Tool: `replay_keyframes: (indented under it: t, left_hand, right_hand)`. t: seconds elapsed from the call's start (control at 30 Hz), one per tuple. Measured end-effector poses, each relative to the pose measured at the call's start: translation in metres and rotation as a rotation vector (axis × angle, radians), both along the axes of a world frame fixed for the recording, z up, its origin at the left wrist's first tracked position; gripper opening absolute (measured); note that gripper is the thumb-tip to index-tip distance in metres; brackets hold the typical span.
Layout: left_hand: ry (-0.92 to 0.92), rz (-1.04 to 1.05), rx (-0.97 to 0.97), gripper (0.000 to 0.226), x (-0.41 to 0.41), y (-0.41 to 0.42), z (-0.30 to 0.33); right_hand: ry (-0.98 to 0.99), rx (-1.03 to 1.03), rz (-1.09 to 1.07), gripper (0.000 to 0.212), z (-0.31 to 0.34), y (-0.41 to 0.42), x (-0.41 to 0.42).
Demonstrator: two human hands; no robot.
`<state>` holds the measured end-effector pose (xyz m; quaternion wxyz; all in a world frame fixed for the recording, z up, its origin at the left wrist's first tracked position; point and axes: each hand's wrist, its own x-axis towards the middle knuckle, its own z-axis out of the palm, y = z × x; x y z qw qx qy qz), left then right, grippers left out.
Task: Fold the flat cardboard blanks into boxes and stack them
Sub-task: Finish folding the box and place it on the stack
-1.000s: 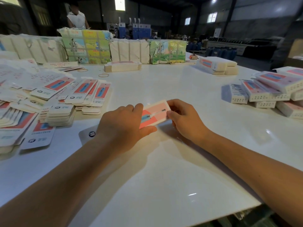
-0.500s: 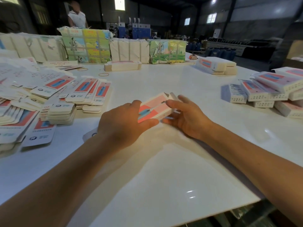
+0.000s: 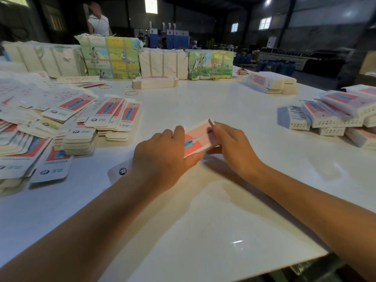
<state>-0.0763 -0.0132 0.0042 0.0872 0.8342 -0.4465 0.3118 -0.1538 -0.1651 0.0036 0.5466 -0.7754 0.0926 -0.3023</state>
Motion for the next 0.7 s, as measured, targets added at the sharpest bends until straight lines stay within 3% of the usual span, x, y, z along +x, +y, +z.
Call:
replay_keyframes:
  t: [0.1,0.23,0.4,0.63,0.7]
  left_hand:
    - [0.052,-0.062,-0.061,0.083,-0.001,0.003,0.005]
    - [0.071,-0.138,-0.06,0.069,-0.003,0.006,0.007]
    - [0.104,-0.128,-0.049,0.067,-0.004,0.006,0.008]
    - [0.091,-0.101,-0.063,0.07,-0.005,0.003,0.009]
    - [0.076,-0.073,-0.046,0.067,-0.007,0.003,0.009]
  right_hand:
    - [-0.035,0.247,0.047,0.04,0.006,-0.005,0.003]
    - [-0.071,0.285,0.051,0.042,0.007,-0.01,0.002]
    - [-0.101,0.143,0.055,0.054,0.005,-0.009,0.001]
    - [-0.043,-0.188,0.009,0.018,0.0,-0.001,-0.003]
    - [-0.02,-0.299,-0.001,0.03,0.0,0.002,-0.005]
